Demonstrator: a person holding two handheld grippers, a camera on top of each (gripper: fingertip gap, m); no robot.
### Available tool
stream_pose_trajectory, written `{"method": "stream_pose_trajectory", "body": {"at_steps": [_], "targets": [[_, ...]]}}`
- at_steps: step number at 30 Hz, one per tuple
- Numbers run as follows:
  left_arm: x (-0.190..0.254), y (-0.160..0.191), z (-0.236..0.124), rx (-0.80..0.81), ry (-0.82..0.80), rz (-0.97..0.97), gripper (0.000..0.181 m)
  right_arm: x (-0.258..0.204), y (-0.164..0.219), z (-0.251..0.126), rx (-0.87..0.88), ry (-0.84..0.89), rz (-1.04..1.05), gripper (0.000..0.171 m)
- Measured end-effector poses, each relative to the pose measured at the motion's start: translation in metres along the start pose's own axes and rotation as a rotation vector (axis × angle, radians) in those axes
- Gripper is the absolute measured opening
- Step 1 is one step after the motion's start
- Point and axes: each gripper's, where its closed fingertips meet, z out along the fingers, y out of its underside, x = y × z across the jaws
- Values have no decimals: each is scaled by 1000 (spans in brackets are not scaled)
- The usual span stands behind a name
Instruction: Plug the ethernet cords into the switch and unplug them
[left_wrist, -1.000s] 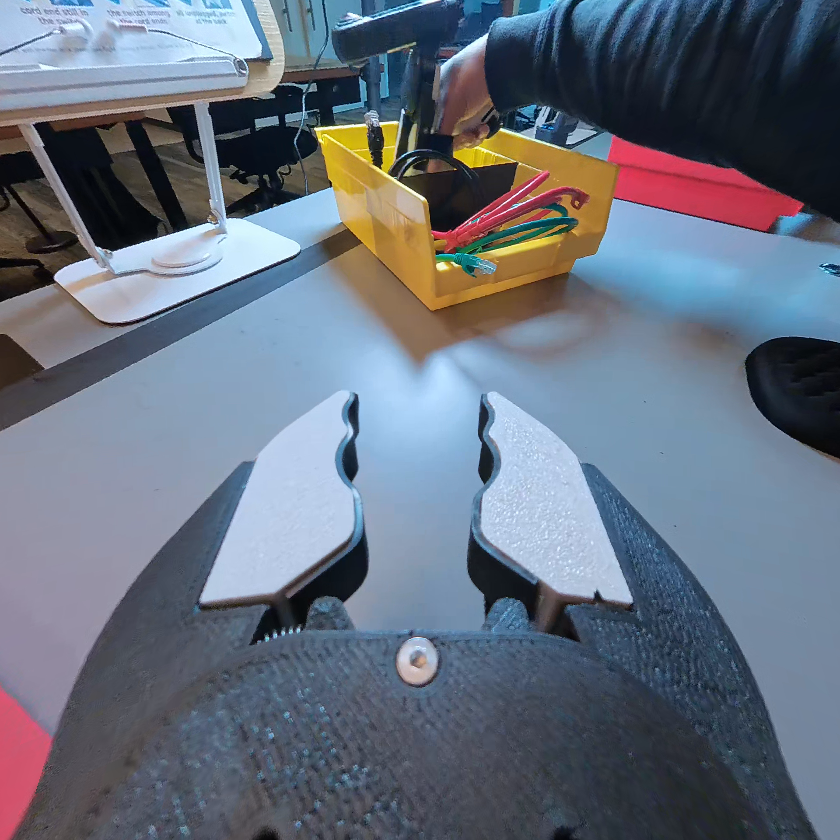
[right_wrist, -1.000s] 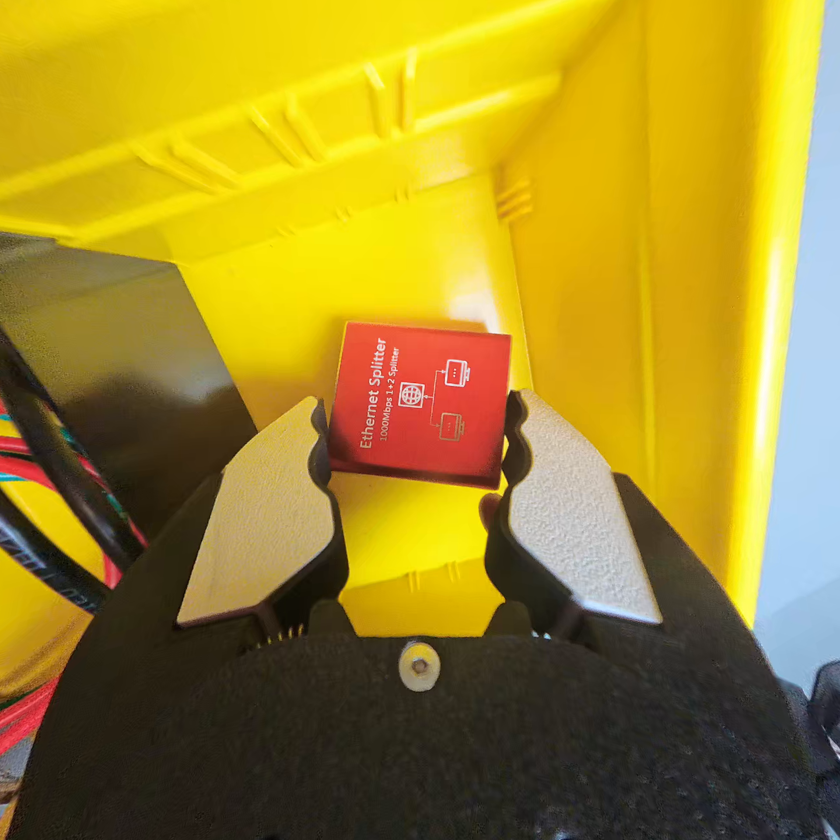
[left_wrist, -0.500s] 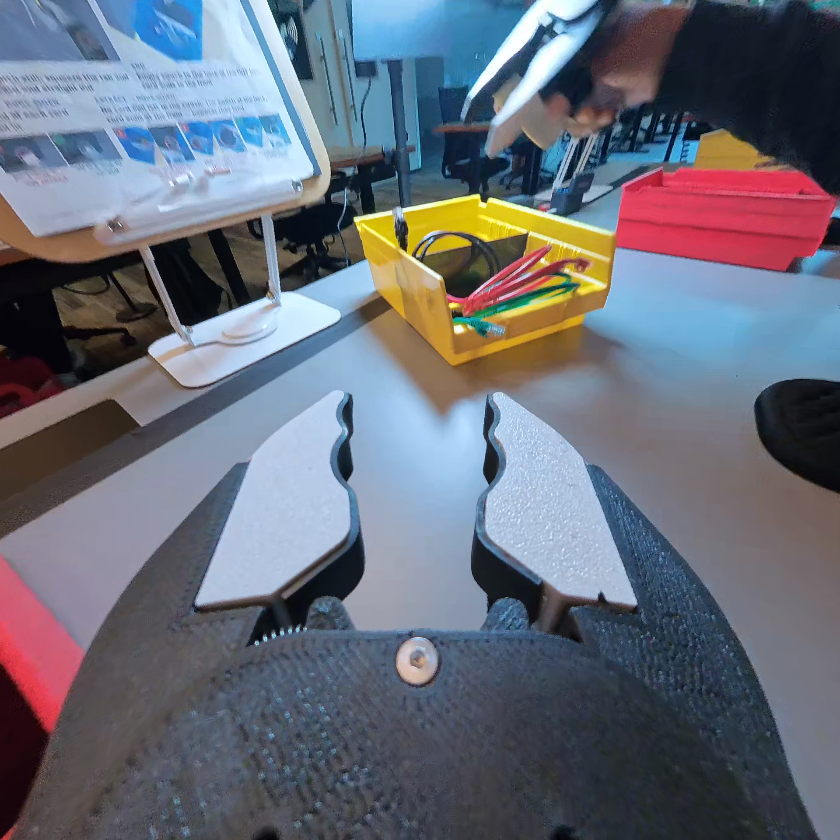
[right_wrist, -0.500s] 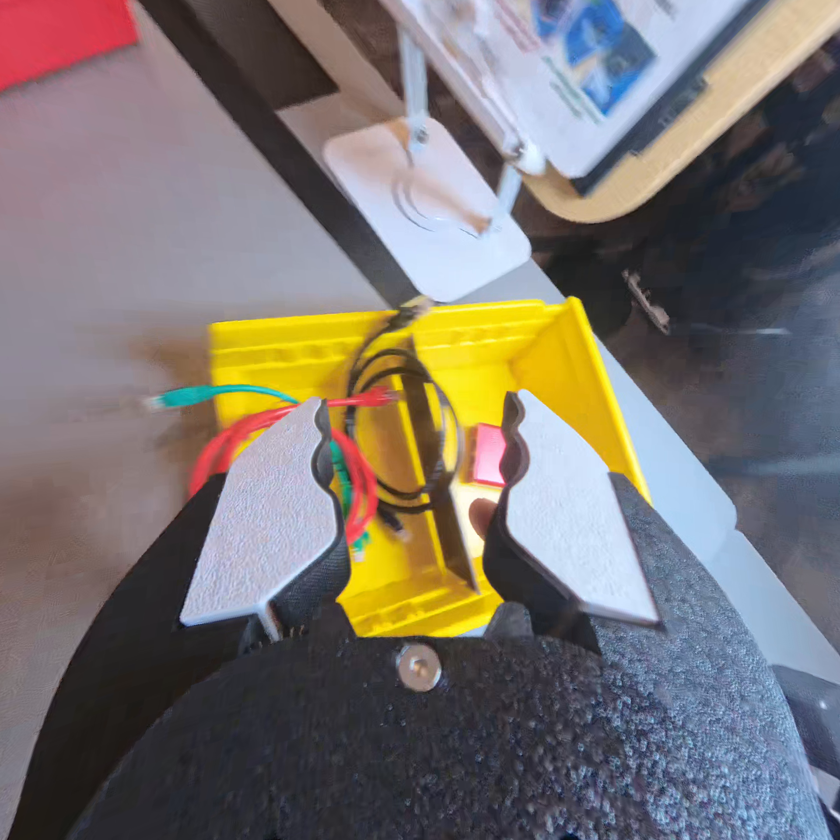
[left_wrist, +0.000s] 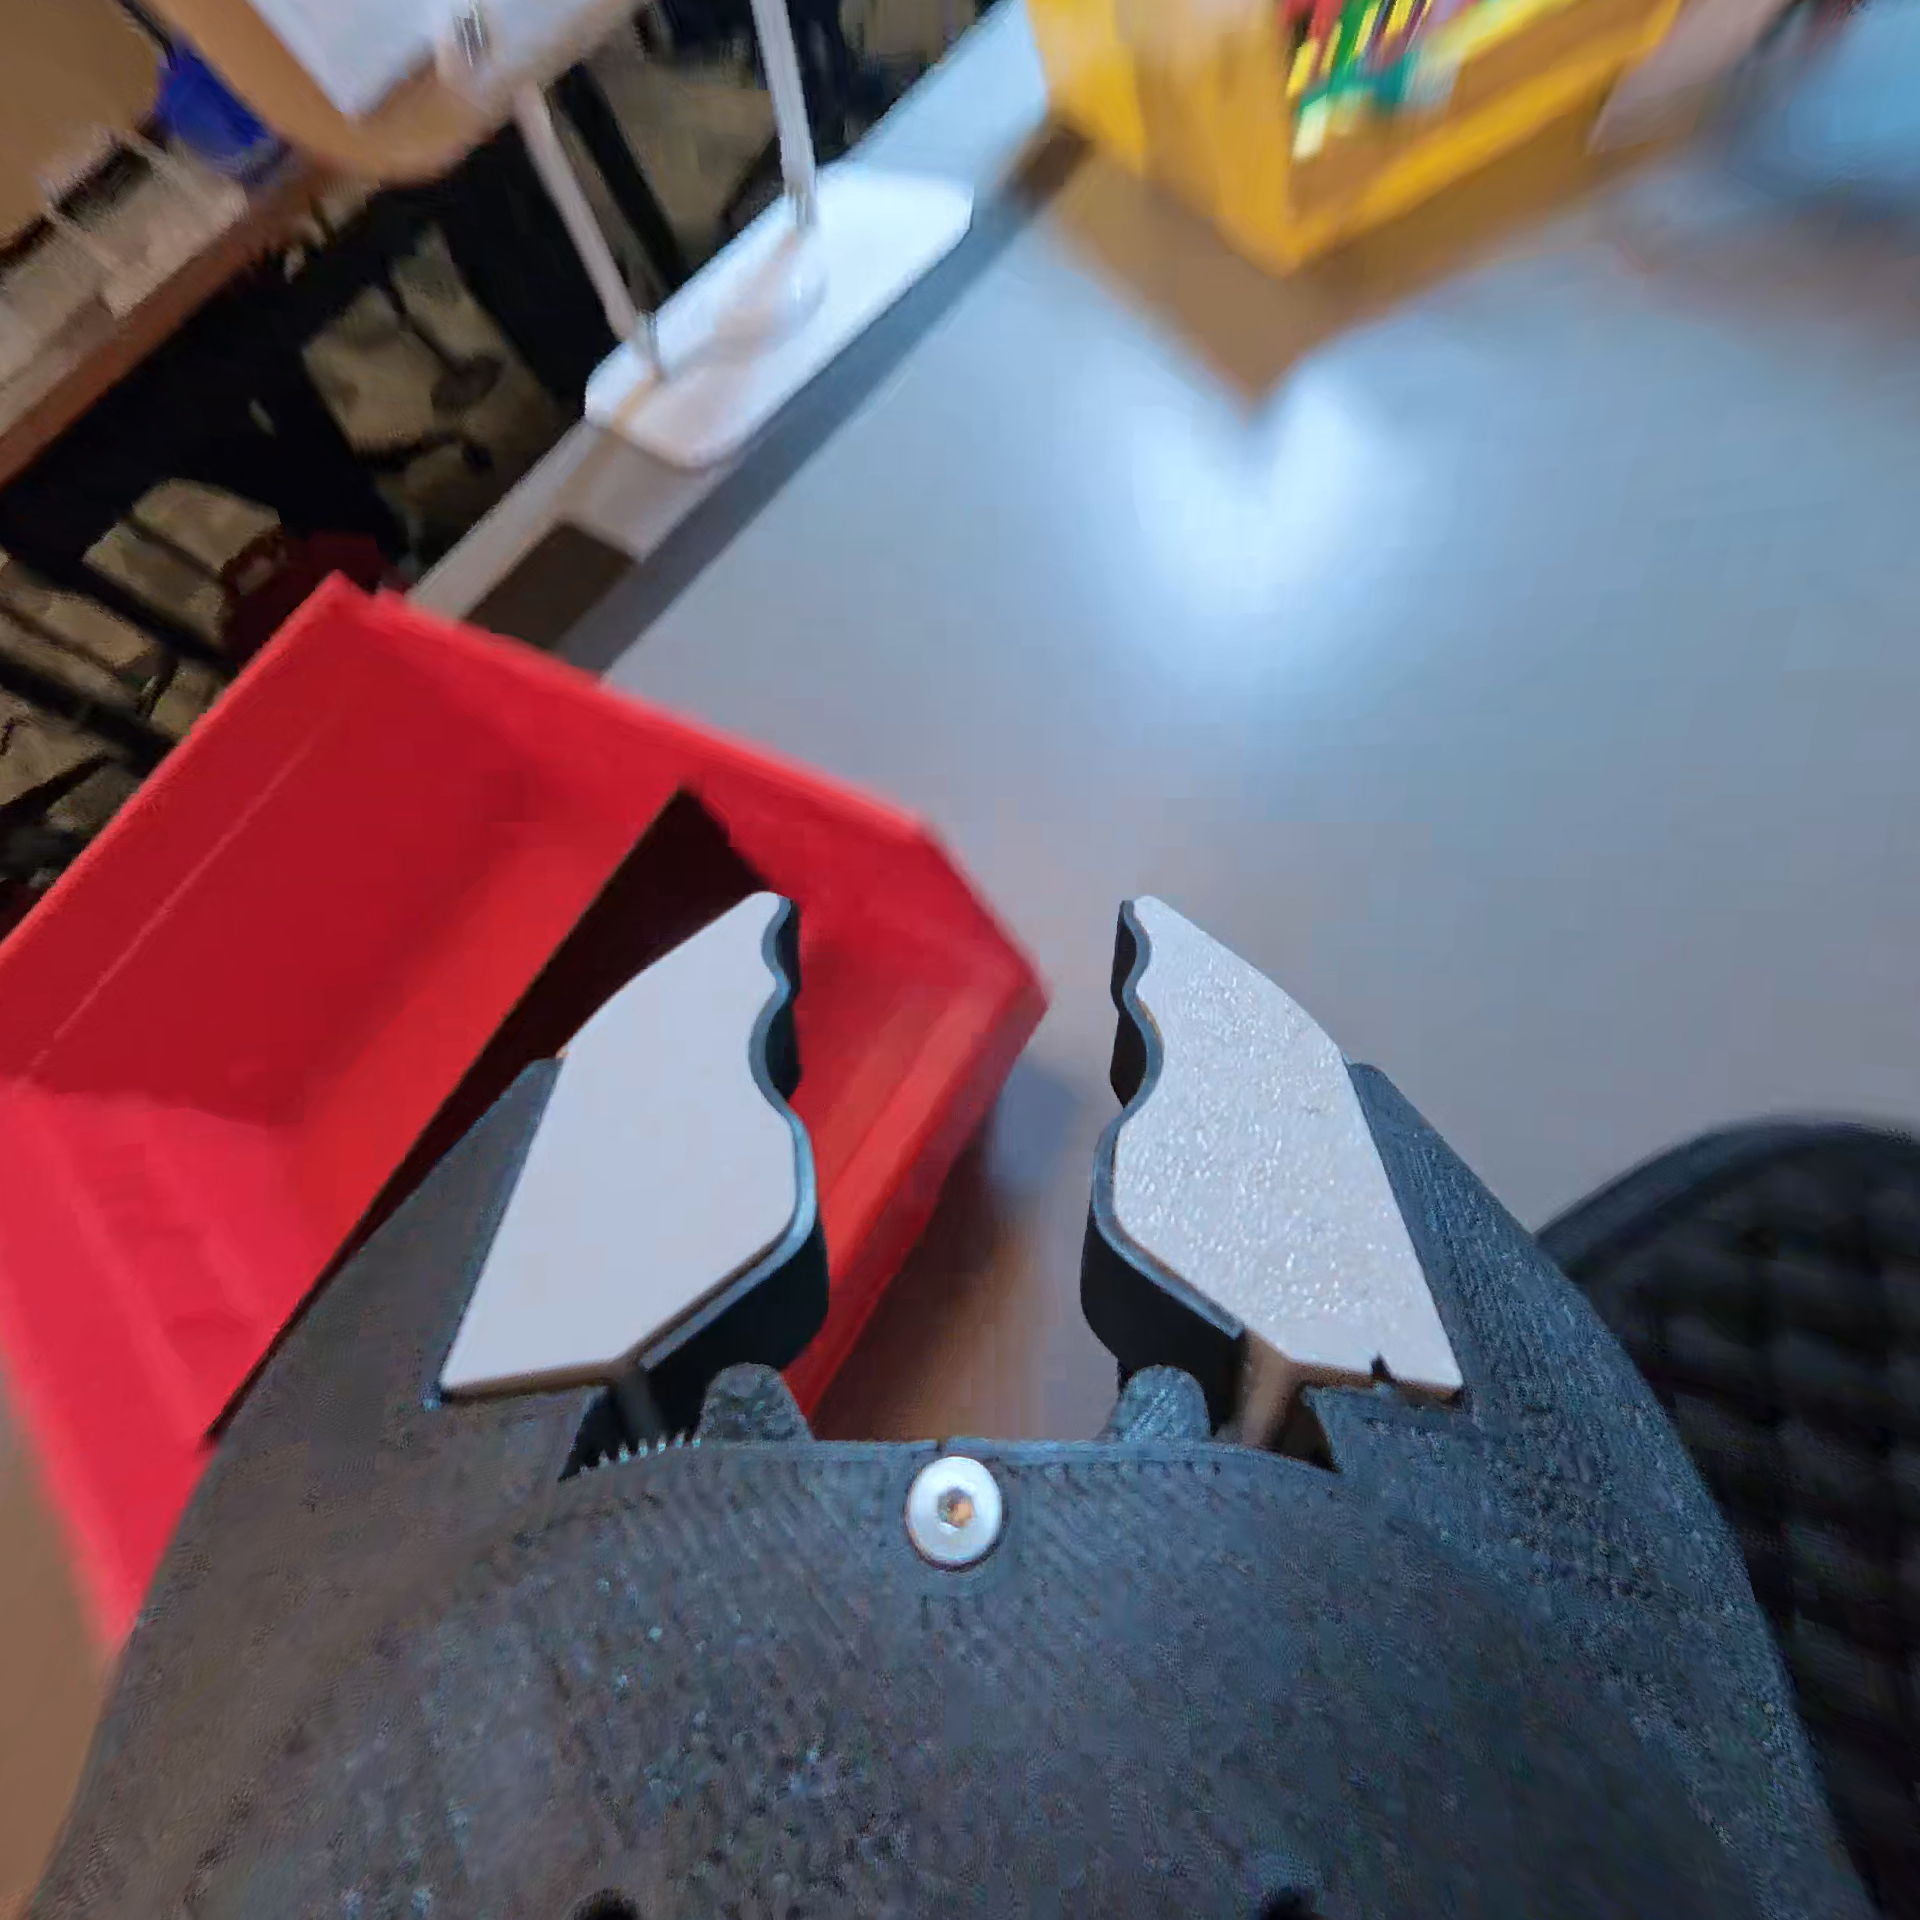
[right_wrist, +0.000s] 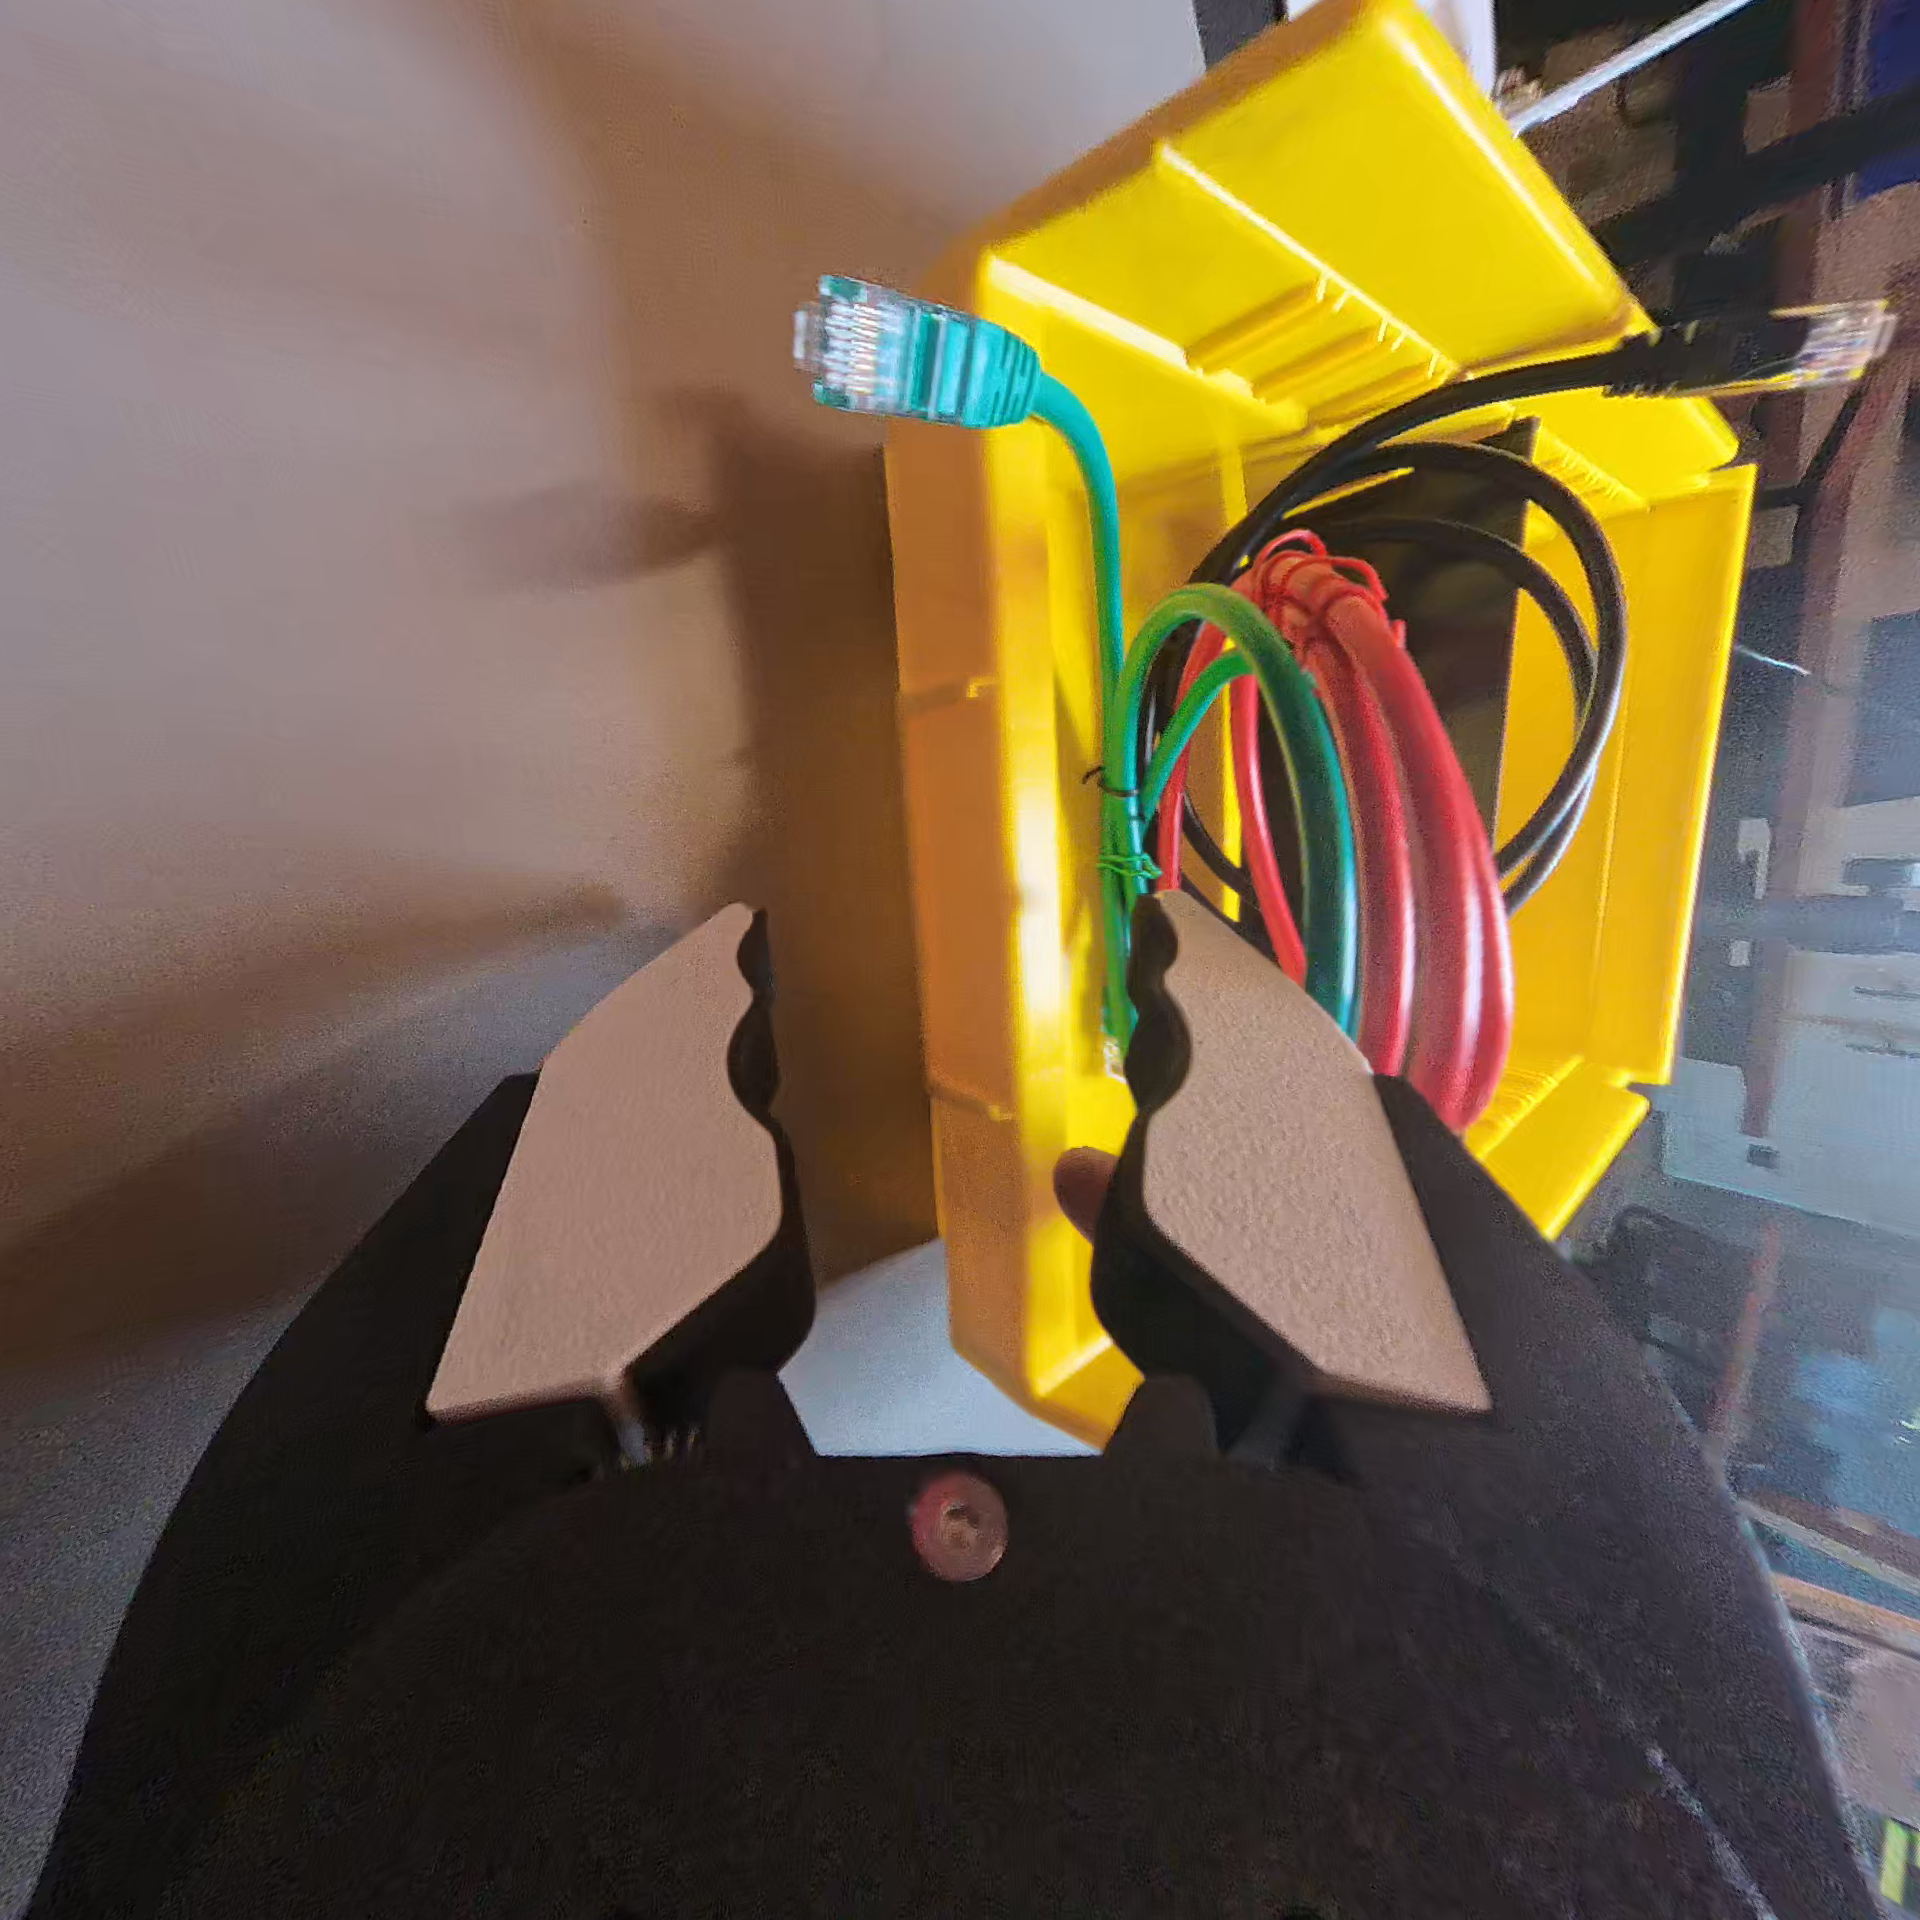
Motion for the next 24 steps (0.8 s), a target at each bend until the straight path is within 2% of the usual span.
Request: {"method": "stream_pose_trajectory", "body": {"at_steps": [3, 6, 10, 11, 12, 19, 24], "targets": [[-17, 51, -9, -202, -1, 67, 61, 2, 13, 20, -131, -110, -58, 68], [-25, 94, -3, -409, 41, 181, 64, 6, 18, 31, -190, -185, -163, 52], [-46, 129, 15, -637, 2, 469, 54, 2, 18, 30, -201, -256, -268, 33], [-43, 129, 21, -629, 43, 502, 38, 2, 21, 29, -203, -243, -286, 33], [-41, 126, 27, -615, 64, 508, 32, 1, 24, 26, -208, -241, -297, 33], [-25, 91, 69, -490, 69, 530, 30, -37, 43, -18, -79, -205, -398, 32], [20, 50, 104, -393, 141, 618, 30, -67, 45, -49, 51, -115, -498, 32]]}}
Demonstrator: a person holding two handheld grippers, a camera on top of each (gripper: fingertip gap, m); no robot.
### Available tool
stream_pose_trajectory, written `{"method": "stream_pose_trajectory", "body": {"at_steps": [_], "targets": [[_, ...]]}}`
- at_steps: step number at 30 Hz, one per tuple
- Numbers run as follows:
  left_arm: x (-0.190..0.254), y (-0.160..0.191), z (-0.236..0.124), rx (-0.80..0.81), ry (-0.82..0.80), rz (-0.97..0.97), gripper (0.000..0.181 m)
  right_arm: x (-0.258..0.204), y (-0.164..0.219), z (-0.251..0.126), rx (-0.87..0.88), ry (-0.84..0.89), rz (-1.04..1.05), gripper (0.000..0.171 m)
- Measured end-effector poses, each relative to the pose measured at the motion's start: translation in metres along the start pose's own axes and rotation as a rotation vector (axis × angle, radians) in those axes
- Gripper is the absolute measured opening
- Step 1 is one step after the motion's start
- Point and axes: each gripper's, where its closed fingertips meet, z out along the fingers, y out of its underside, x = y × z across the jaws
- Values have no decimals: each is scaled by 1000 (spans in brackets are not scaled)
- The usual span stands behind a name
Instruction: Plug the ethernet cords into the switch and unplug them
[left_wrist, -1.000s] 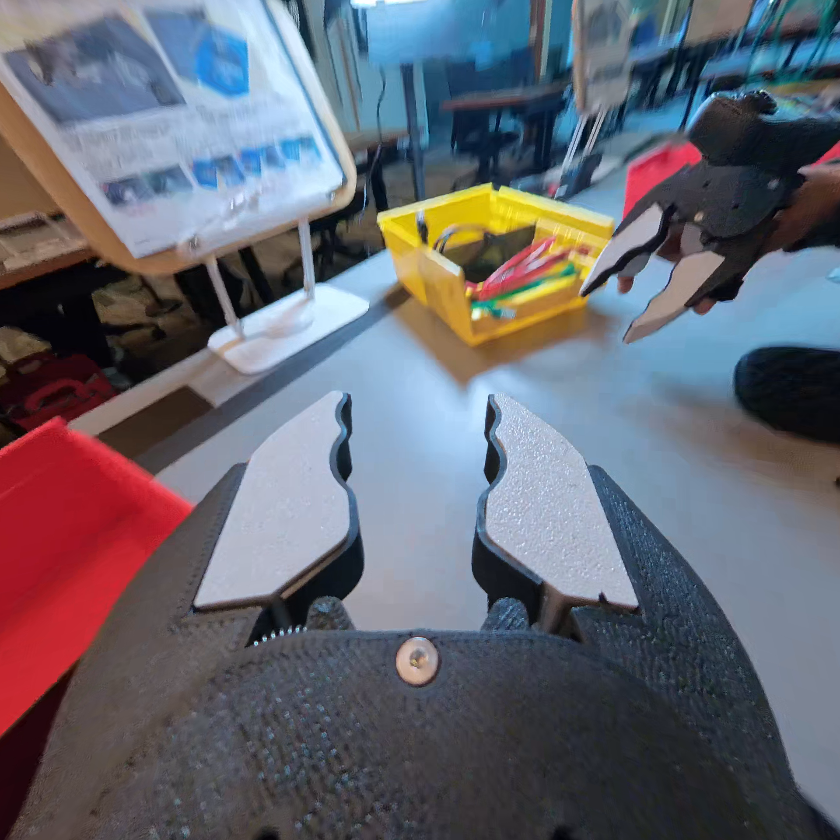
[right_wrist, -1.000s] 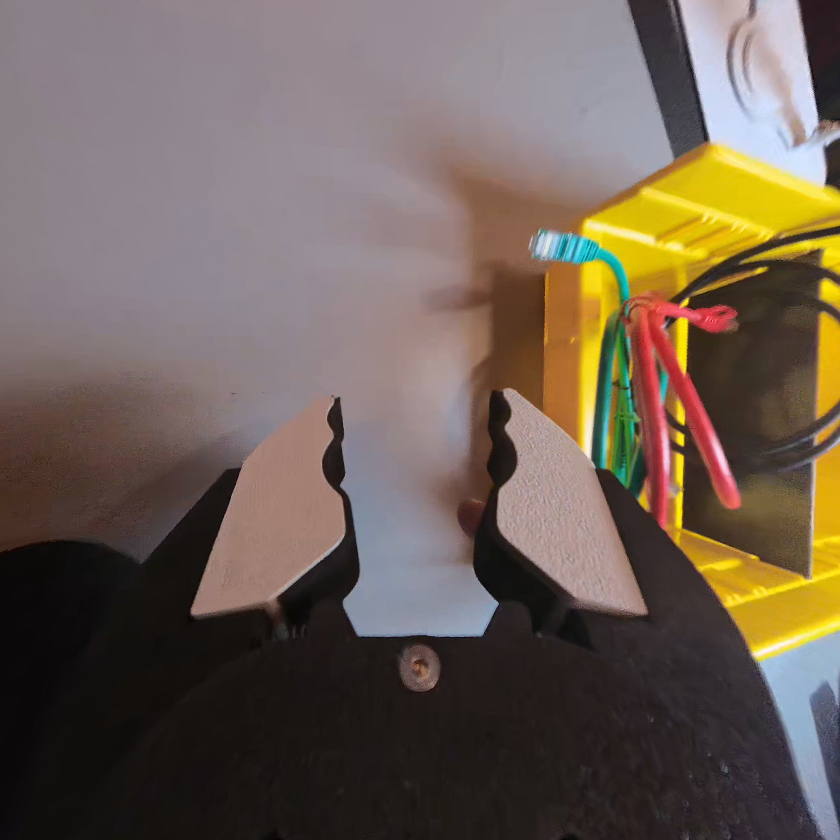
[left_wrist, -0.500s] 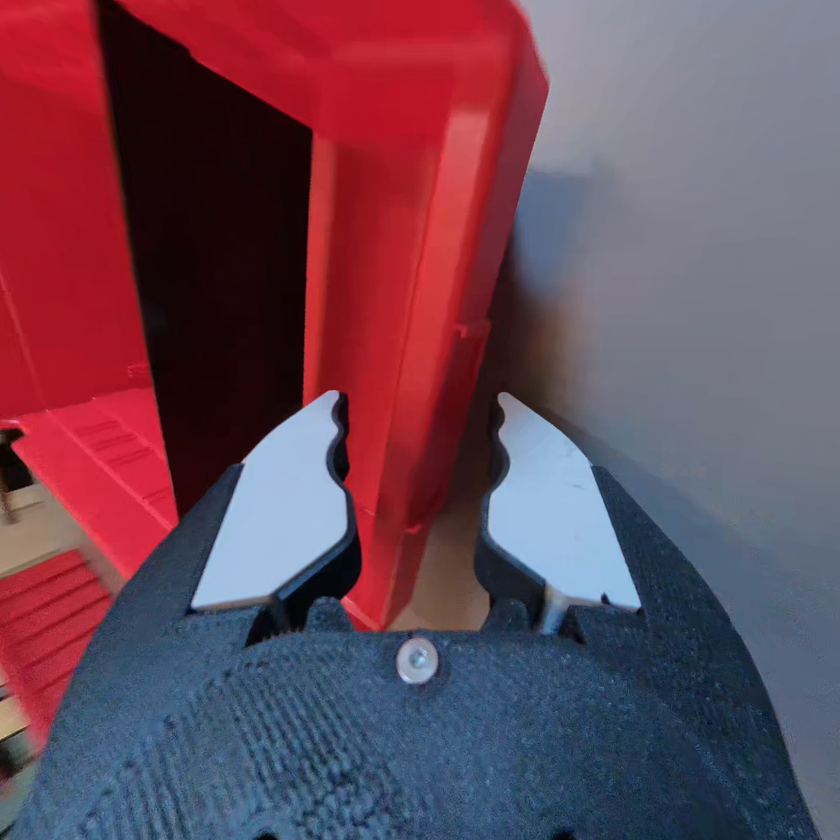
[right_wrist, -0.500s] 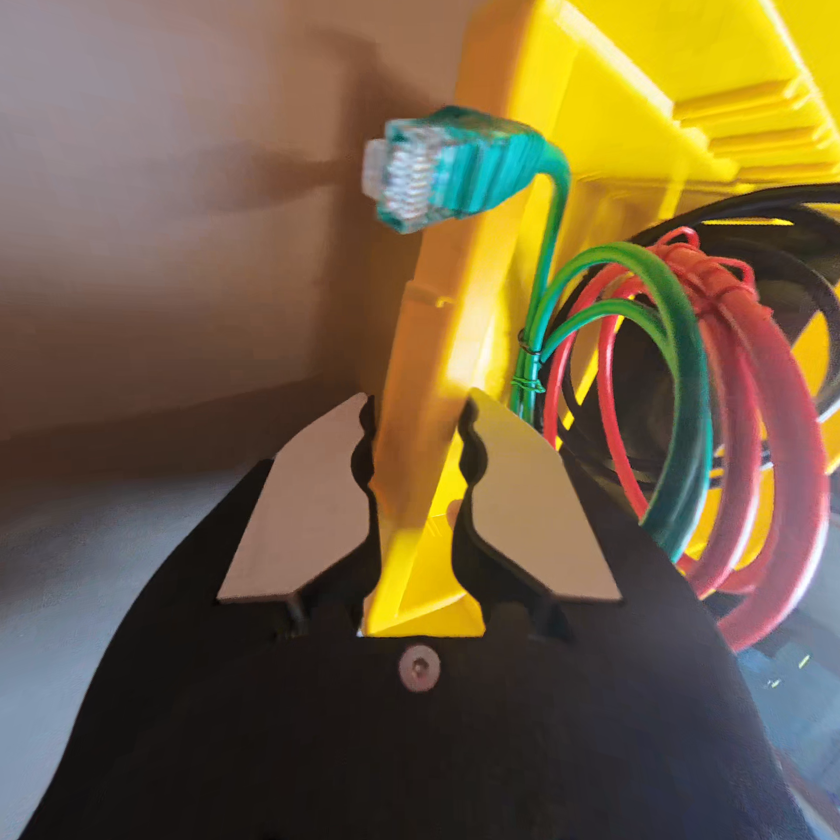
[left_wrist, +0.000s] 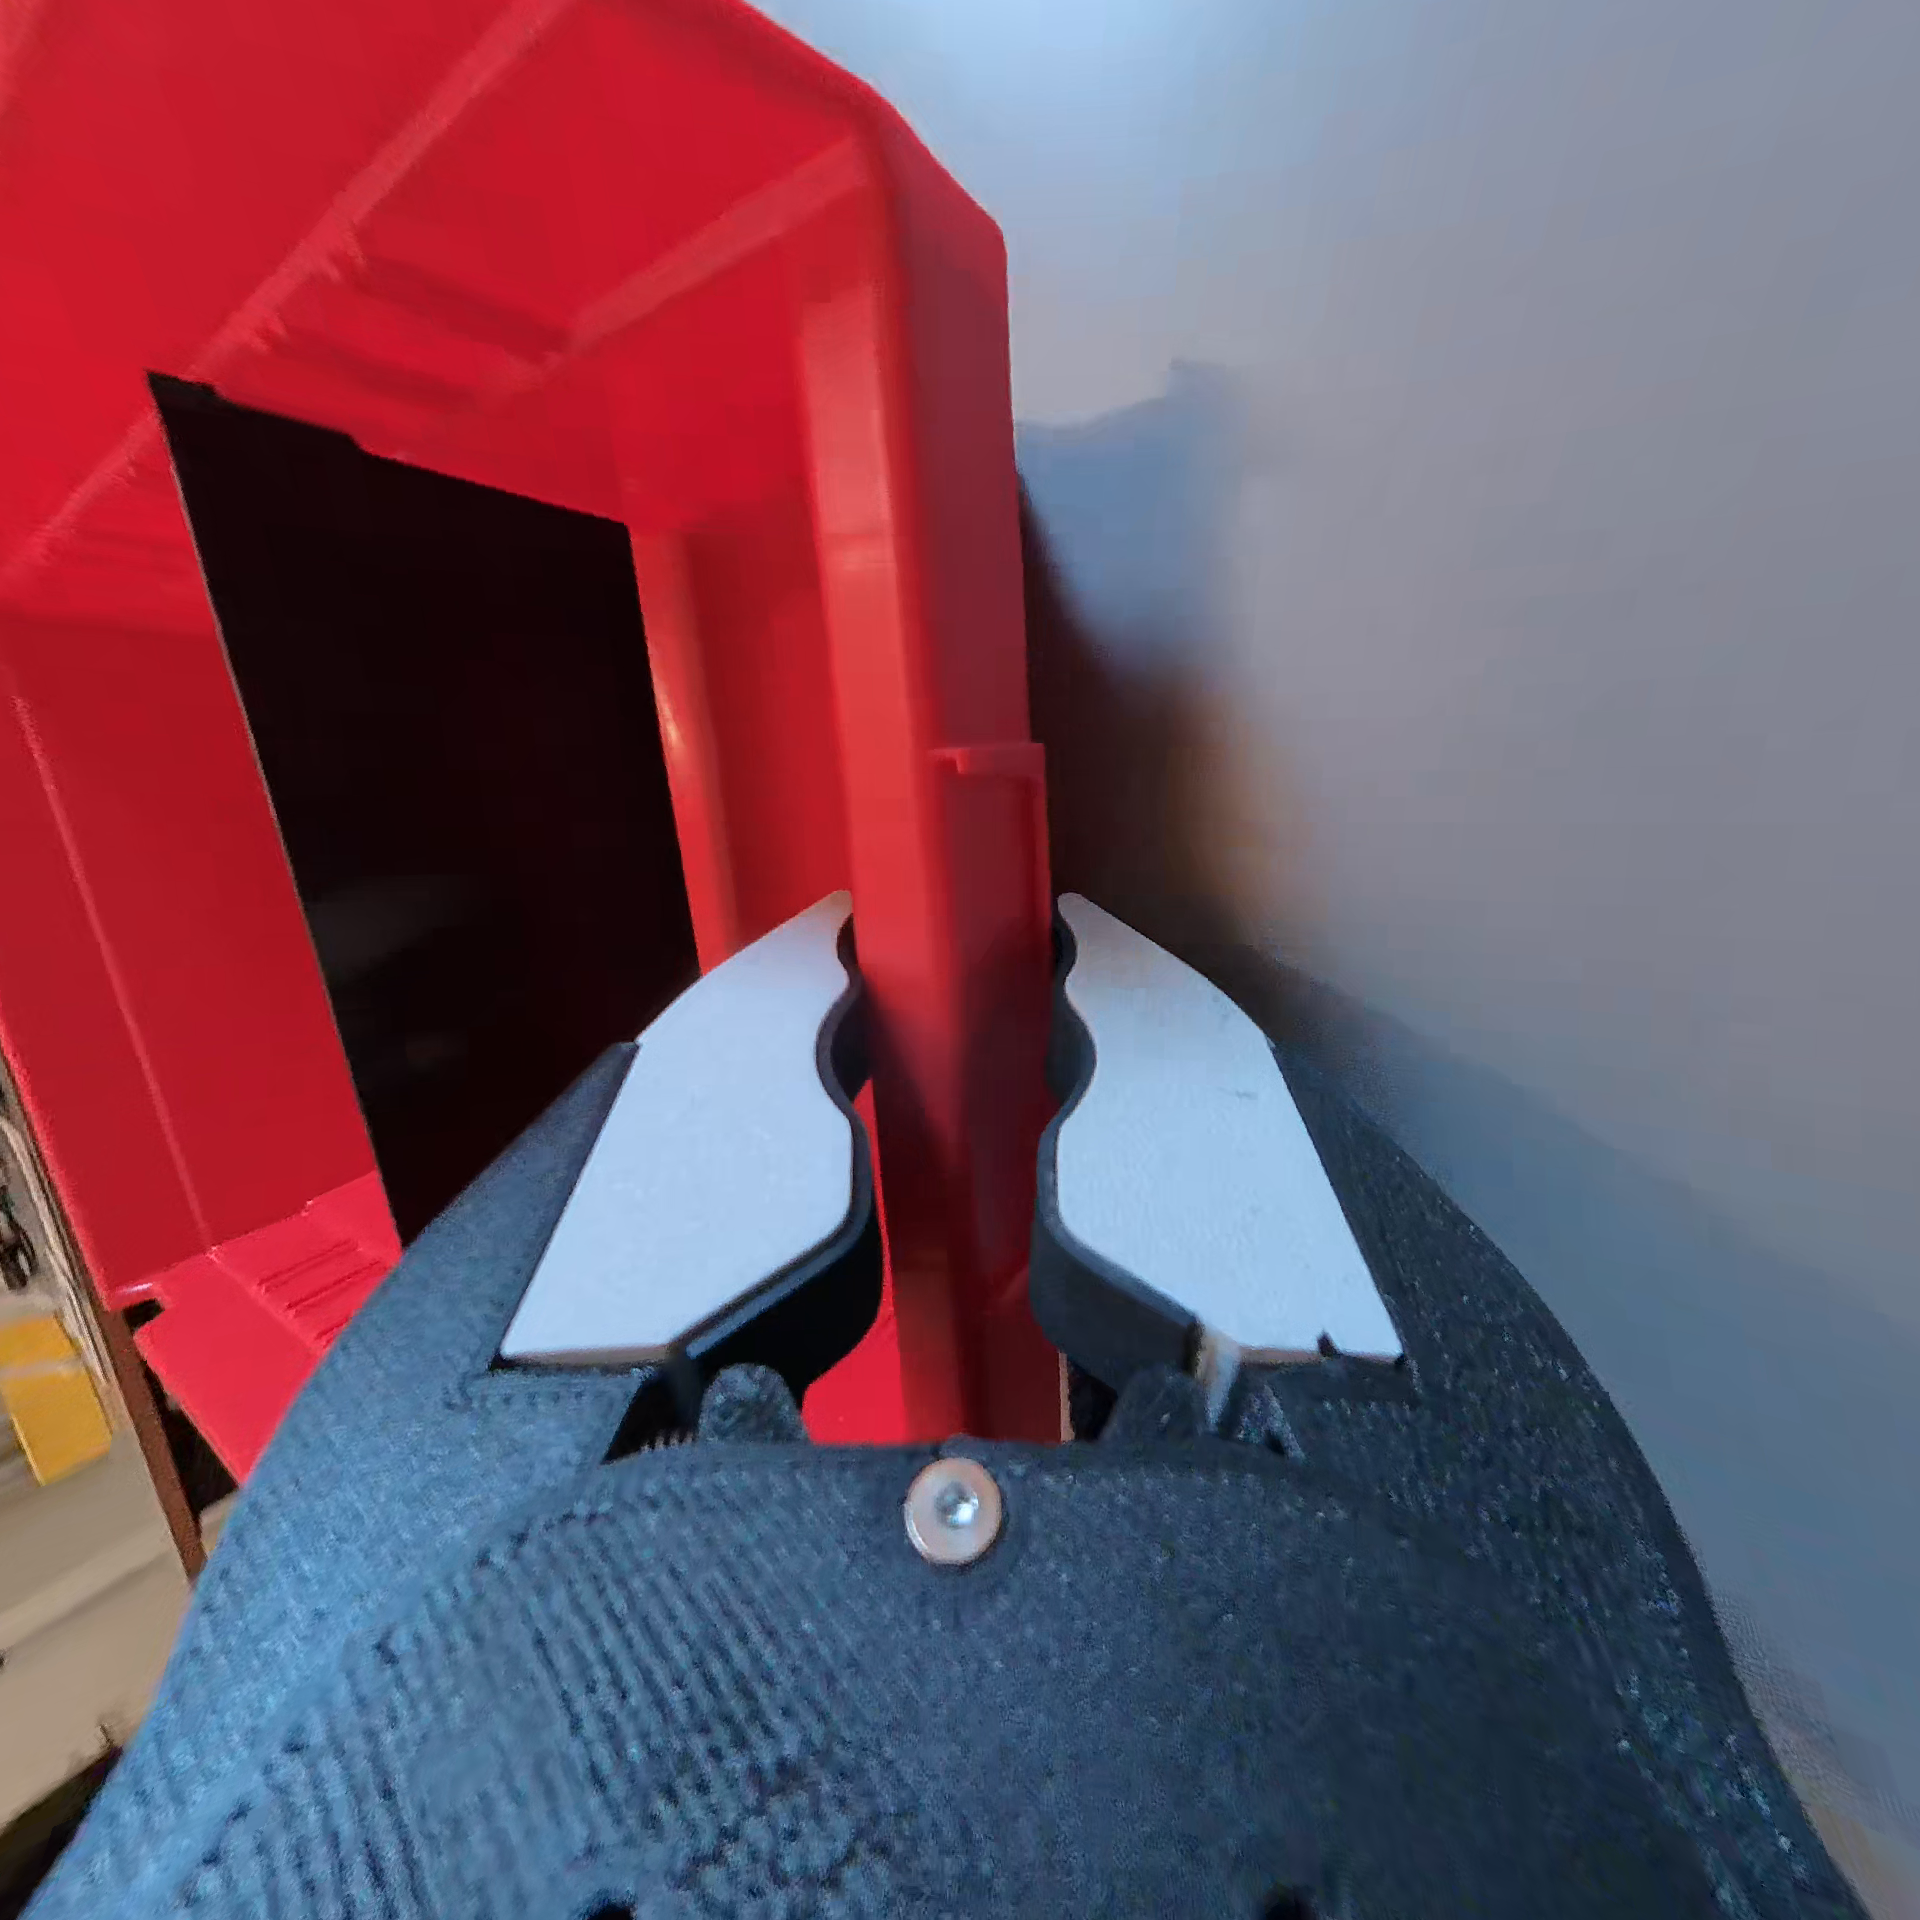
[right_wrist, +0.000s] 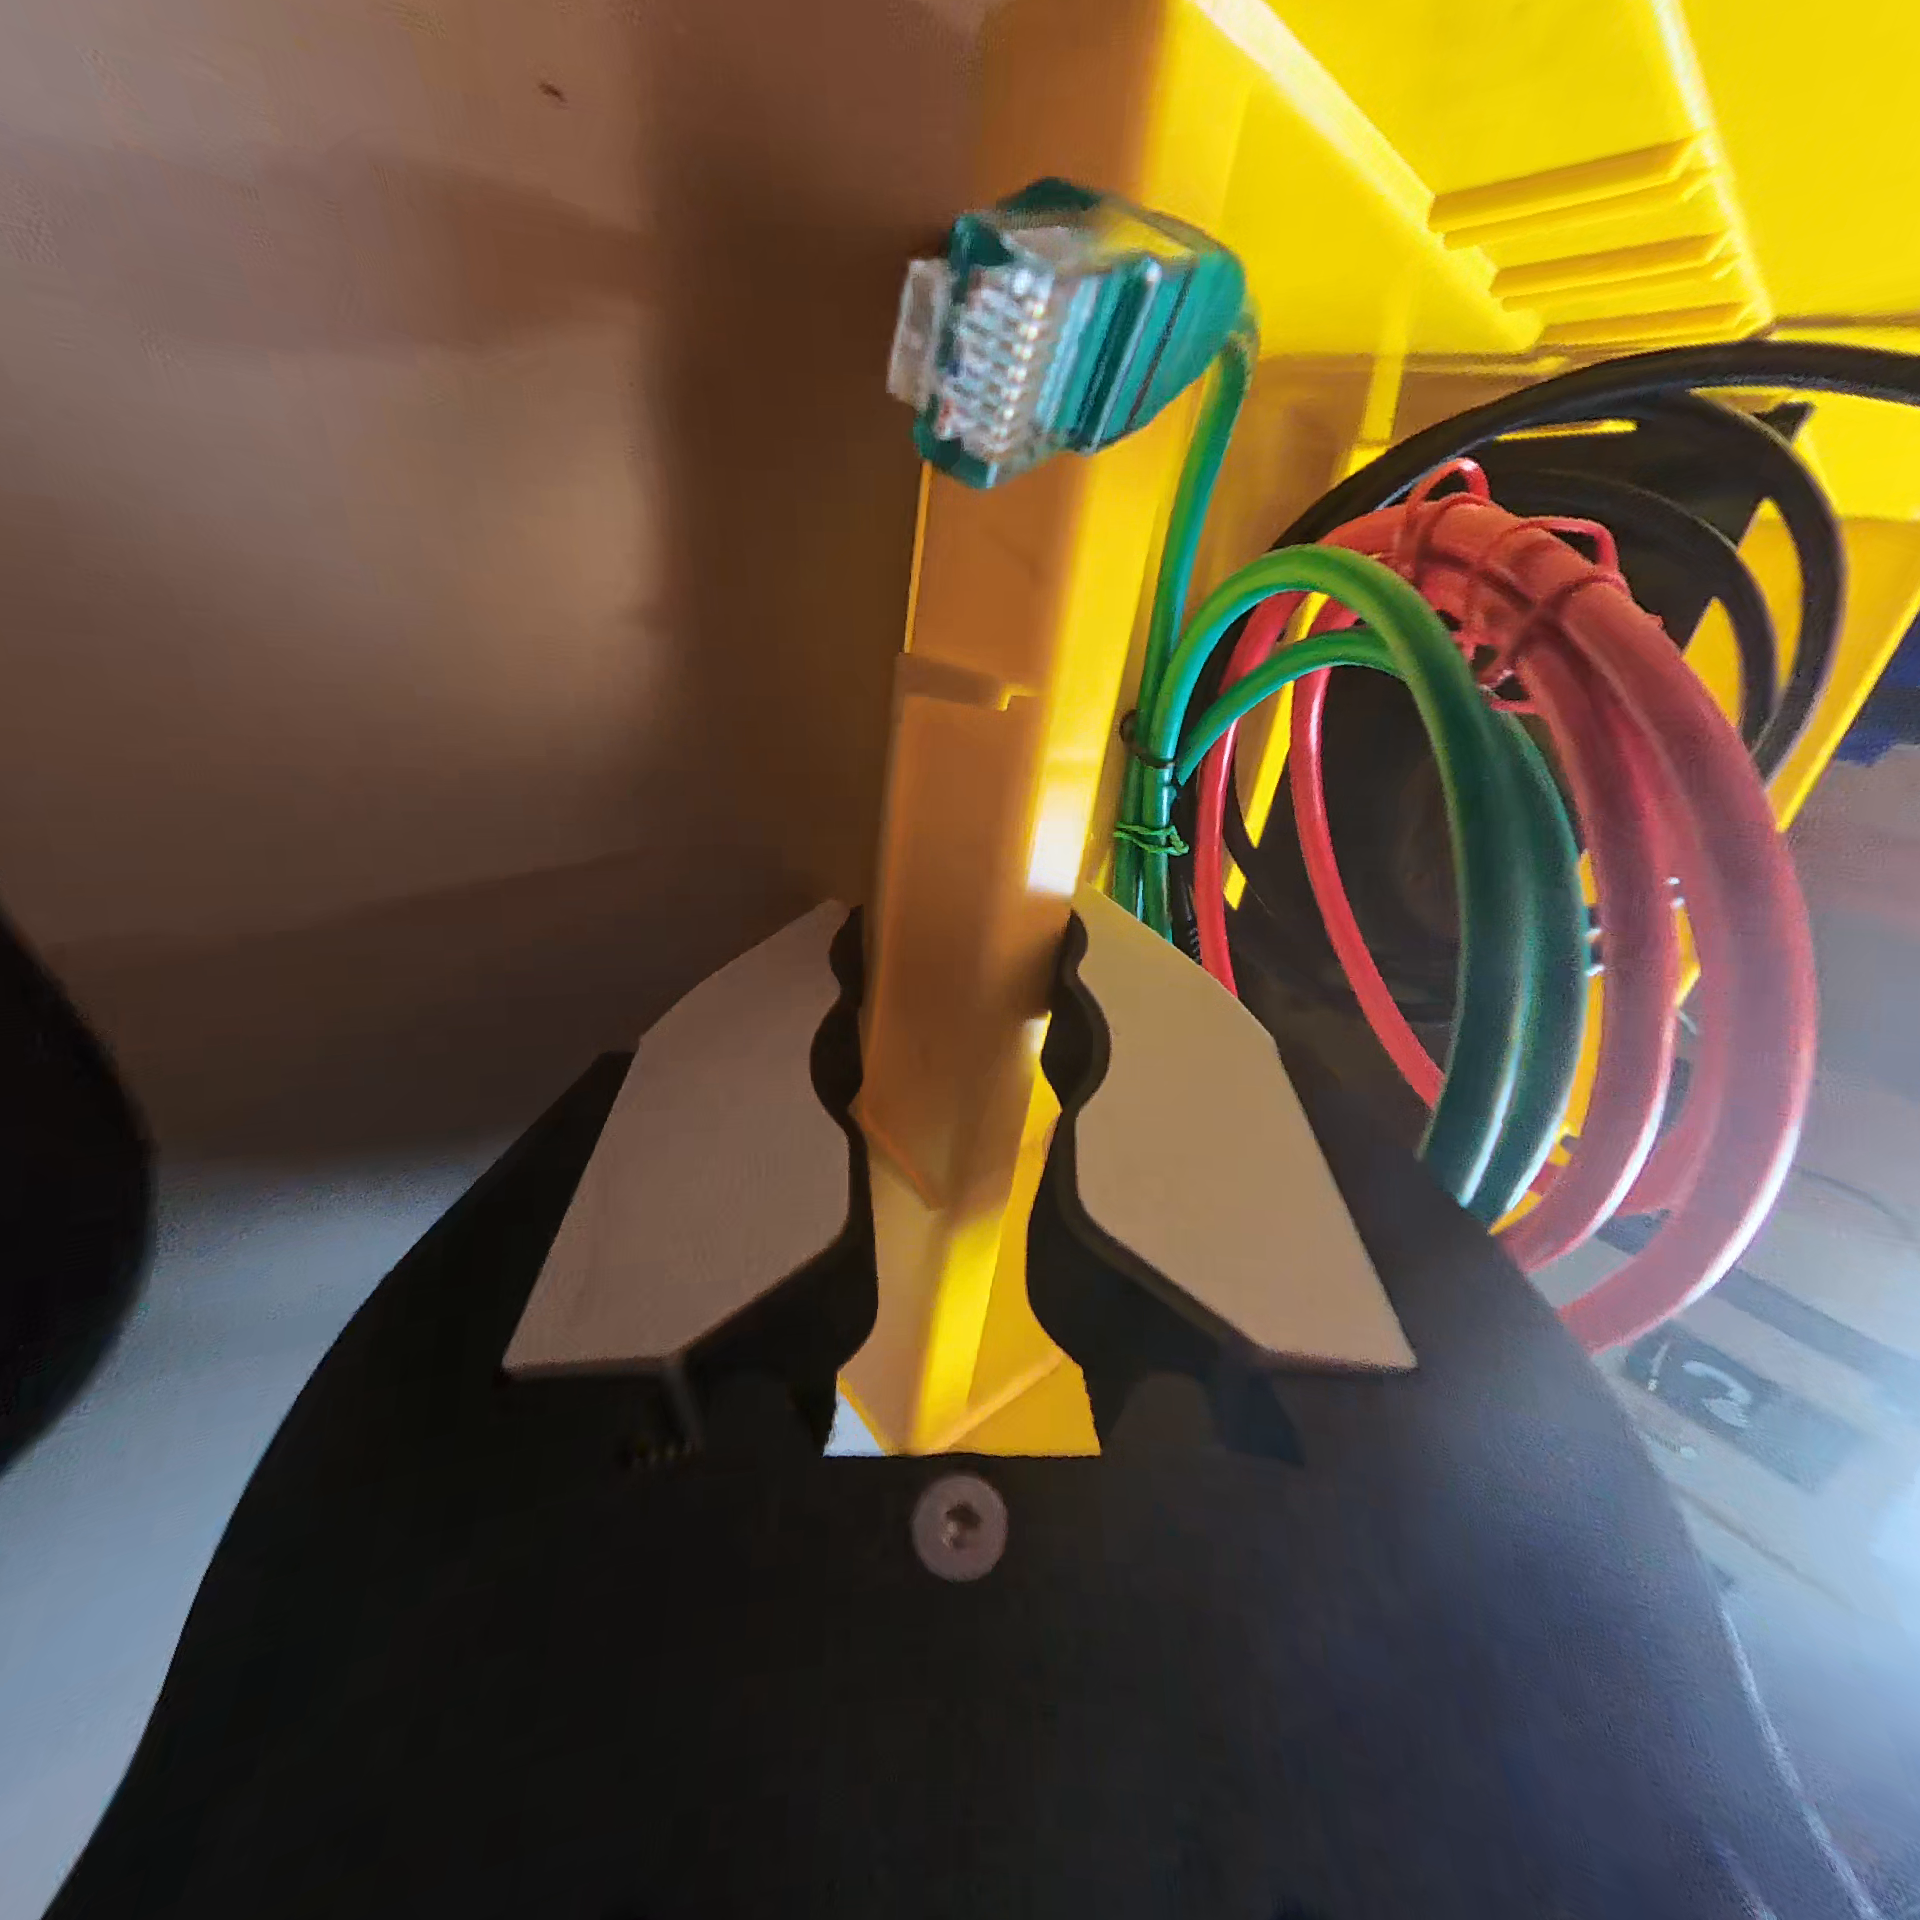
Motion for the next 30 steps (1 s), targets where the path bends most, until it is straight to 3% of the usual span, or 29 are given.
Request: {"method": "stream_pose_trajectory", "body": {"at_steps": [4, 9, 14, 17, 20, 25, 30], "targets": [[1, -65, 16, 93, -12, 110, 30, -23, -20, -25, 84, 57, 37, 33], [-10, -122, 28, 202, -65, 109, 39, -36, -45, -83, 352, 41, 434, 44], [-10, -144, -9, 425, -87, -103, 44, -42, 2, -131, 521, 101, 965, 43], [20, -164, -39, 591, 64, -327, 49, -46, 53, -130, 525, 197, 1229, 43], [53, -196, -69, 746, 212, -534, 53, -41, 75, -118, 544, 236, 1373, 46], [87, -246, -90, 910, 427, -828, 55, -15, 70, -92, 540, 260, 1363, 51], [87, -271, -76, 914, 445, -961, 51, 2, 65, -65, 519, 235, 1359, 47]]}}
